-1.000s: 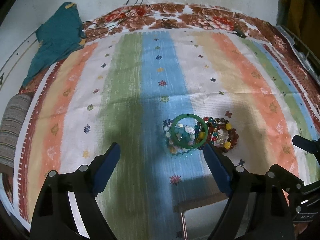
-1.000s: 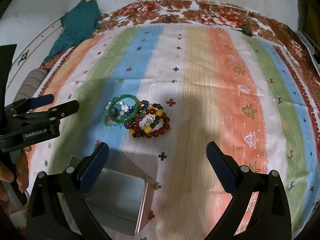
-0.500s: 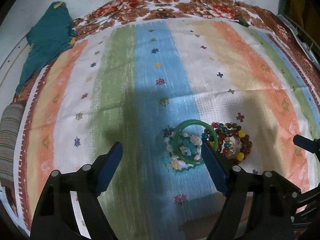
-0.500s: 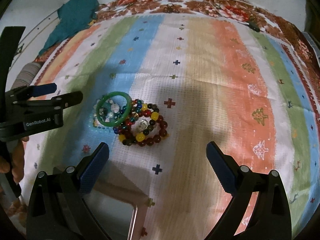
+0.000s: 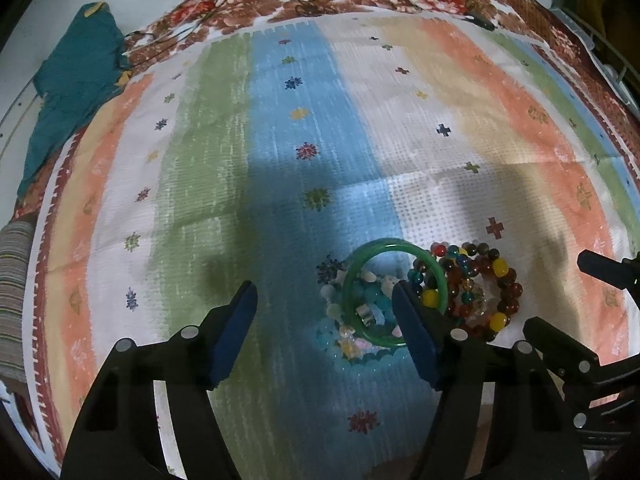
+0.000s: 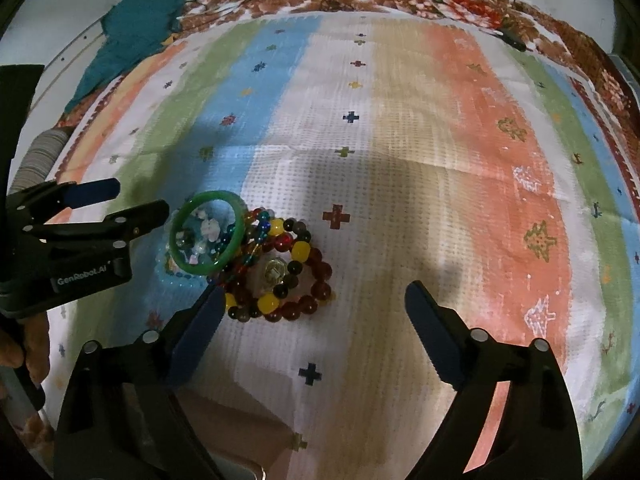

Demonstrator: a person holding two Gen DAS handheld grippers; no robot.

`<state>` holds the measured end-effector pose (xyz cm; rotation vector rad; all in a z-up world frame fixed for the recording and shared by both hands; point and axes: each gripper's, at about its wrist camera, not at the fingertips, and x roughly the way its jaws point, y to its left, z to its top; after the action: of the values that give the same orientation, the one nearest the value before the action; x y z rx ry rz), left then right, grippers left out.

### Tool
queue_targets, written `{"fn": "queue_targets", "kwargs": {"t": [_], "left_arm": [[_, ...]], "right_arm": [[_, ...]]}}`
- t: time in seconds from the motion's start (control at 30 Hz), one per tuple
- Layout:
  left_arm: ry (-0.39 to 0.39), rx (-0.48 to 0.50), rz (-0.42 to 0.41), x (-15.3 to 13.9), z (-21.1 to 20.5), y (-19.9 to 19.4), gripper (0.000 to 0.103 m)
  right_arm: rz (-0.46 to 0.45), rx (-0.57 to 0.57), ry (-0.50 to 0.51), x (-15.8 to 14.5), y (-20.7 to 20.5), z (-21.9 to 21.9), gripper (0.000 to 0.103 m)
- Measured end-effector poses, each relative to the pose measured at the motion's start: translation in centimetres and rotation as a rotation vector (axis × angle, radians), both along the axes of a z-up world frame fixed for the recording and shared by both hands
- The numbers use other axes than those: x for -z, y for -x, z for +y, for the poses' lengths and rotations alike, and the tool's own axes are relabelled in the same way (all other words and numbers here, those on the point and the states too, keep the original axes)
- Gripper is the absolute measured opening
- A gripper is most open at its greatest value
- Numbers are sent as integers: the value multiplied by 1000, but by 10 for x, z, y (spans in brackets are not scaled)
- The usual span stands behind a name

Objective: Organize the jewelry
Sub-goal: 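Grasp the green jade bangle with the left tool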

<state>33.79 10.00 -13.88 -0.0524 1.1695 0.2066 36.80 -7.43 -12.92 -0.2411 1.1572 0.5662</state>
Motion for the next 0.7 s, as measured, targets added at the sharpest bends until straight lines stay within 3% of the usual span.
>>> {"fn": "queue_targets", "kwargs": {"t": [0.1, 0.23, 0.3, 0.57, 0.7], "left_arm": [[12, 9, 2, 3, 1, -4, 66], [20, 14, 14, 10, 3, -10, 59], [29, 13, 15, 13, 4, -13, 56], [53, 30, 30, 25, 3, -23, 38], [63, 52, 36, 33, 2, -27, 27]], "right_arm": [[3, -4, 10, 5, -3, 4, 88], [22, -6, 22, 11, -8, 8, 73], [23, -10, 28, 13, -11, 10, 73], [38, -20, 31, 22, -20, 15, 65], [47, -34, 45, 29, -21, 21, 54]]}}
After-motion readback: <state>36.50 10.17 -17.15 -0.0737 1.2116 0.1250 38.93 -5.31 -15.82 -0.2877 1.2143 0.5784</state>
